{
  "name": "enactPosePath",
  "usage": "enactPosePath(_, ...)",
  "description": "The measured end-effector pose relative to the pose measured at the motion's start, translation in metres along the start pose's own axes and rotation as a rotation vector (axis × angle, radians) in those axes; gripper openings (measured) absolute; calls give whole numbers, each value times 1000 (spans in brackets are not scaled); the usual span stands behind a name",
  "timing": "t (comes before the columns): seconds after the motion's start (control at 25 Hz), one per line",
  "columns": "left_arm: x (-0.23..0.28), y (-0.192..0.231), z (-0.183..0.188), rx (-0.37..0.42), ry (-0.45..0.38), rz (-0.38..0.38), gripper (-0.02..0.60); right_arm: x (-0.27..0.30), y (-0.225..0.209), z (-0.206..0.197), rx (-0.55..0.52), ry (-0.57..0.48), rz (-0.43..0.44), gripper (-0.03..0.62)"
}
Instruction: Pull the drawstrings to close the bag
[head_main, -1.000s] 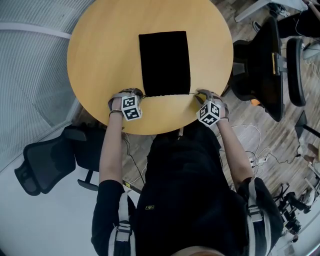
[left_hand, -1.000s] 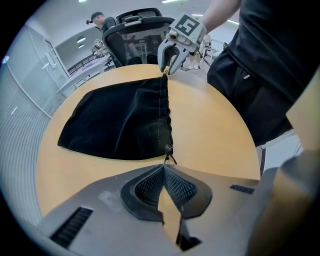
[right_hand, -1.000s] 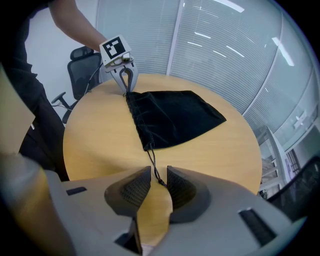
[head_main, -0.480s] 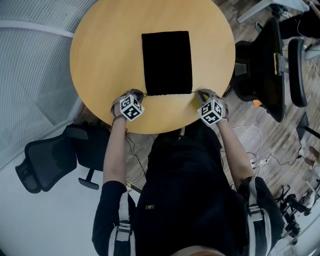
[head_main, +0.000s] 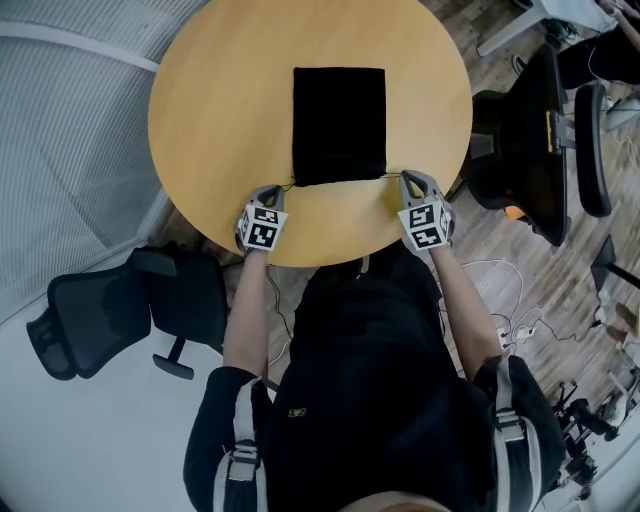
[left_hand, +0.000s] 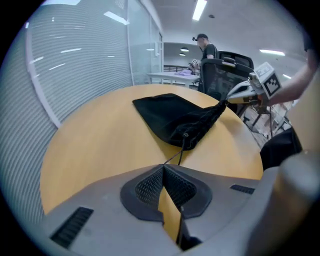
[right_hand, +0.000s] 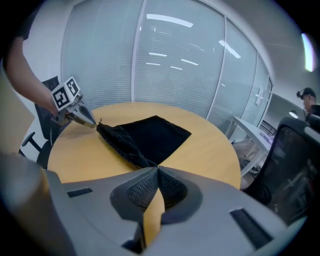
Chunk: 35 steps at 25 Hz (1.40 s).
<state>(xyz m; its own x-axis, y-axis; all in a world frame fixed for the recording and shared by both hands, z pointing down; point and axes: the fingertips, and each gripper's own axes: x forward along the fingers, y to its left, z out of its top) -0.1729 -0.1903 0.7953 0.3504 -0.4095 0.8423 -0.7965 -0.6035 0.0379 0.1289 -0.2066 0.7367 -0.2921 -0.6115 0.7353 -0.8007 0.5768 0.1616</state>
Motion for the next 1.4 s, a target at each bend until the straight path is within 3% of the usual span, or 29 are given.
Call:
enactPosePath(0.12, -14, 3, 8, -84, -57, 52, 15, -9, -7, 16, -8, -36, -48, 58)
enactPosePath(0.52, -73, 7, 49, -205, -252, 165, 15, -41, -22, 49, -33, -125, -145, 58)
enactPosePath(1.04, -145, 9, 63, -246, -393, 232, 15, -91, -17, 93, -53, -242, -199, 58)
enactPosePath(1.4, -210, 8, 86, -198, -504, 304, 15, -130, -17, 134, -107, -353, -234, 58)
